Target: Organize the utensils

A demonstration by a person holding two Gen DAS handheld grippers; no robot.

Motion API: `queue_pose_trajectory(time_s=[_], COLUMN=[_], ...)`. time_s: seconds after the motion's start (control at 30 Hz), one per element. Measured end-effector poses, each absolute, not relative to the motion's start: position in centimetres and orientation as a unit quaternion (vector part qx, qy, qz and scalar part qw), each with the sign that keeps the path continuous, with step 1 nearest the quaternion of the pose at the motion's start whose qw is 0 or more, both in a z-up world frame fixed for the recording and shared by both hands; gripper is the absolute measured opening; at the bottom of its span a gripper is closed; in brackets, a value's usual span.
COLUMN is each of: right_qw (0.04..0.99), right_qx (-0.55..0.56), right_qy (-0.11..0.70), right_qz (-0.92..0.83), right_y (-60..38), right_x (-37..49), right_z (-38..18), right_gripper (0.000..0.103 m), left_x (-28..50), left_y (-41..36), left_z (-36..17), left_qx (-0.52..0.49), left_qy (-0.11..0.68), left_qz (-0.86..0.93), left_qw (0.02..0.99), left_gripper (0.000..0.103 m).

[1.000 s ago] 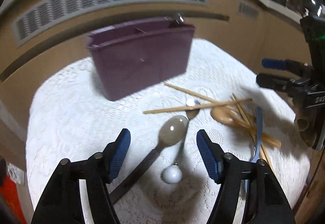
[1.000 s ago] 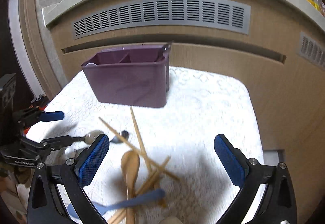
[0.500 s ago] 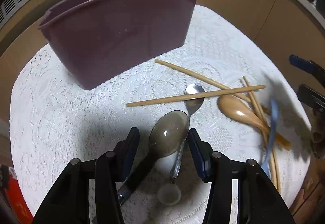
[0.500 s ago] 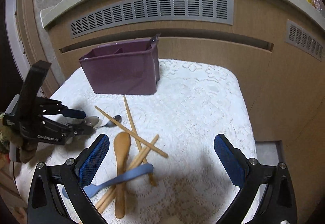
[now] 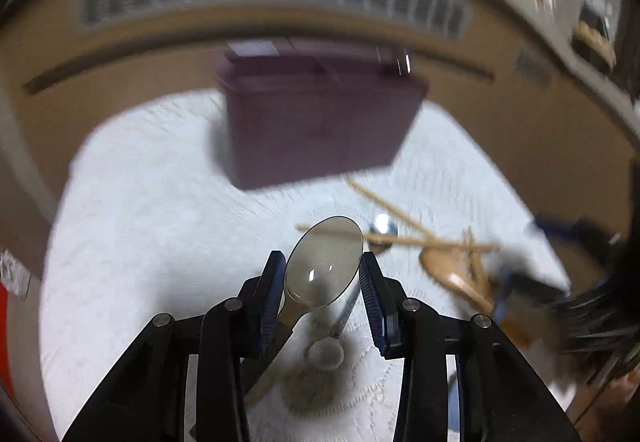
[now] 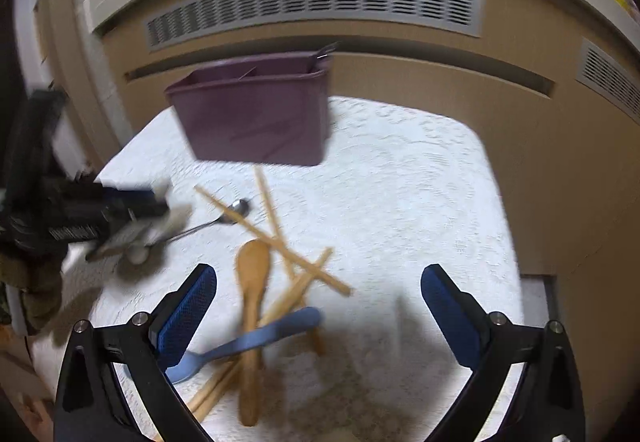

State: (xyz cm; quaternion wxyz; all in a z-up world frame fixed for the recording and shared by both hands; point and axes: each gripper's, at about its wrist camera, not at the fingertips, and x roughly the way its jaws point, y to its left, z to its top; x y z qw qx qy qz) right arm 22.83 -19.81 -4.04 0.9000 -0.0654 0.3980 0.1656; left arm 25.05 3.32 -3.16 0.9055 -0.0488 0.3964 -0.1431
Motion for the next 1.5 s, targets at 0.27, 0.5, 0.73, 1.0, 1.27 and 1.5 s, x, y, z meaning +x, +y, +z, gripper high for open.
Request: queue_pose_trajectory(time_s=[0.27, 0.5, 0.73, 1.0, 1.27, 1.5], right_qw=[0.853, 0.846, 0.852, 0.882, 0.901, 0.903], right_qx=[-0.111, -0.111, -0.123, -0.079, -0.065, -0.045], right_qy=[0.460, 0.488, 0.472, 0.417, 0.370, 0.377], right_qz=[0.221, 0.187, 0.189, 0.202, 0.215, 0.201], right_y=[-14.6, -14.0, -14.1, -16.6, -17.4, -18.9], right_x=[24.9, 26.7, 25.2, 21.8, 19.0, 19.4], right_z=[-6.6, -8.5, -7.2, -2.3, 0.6, 0.5], right_gripper=[0.038, 0.038, 0.027, 0.026, 0.026, 0.026], left_x=[19.8, 18.4, 17.5, 15.5, 14.9, 19.1], left_y=[7.9, 9.9, 9.4, 8.4, 7.1, 2.1], left_z=[1.6, 1.4, 1.1, 1.9, 2.7, -1.3], left_qx=[-0.116, -0.136, -0.148, -0.147, -0.112, 0.037], left_qy=[0.305, 0.307, 0.314, 0.304, 0.297, 0.396], left_qz=[-0.112, -0.101, -0.115, -0.130, -0.142, -0.272], left_qw=[0.938, 0.936, 0.931, 0.932, 0.938, 0.876], left_gripper=[0.039, 0.039, 0.039, 0.038, 0.034, 0.054])
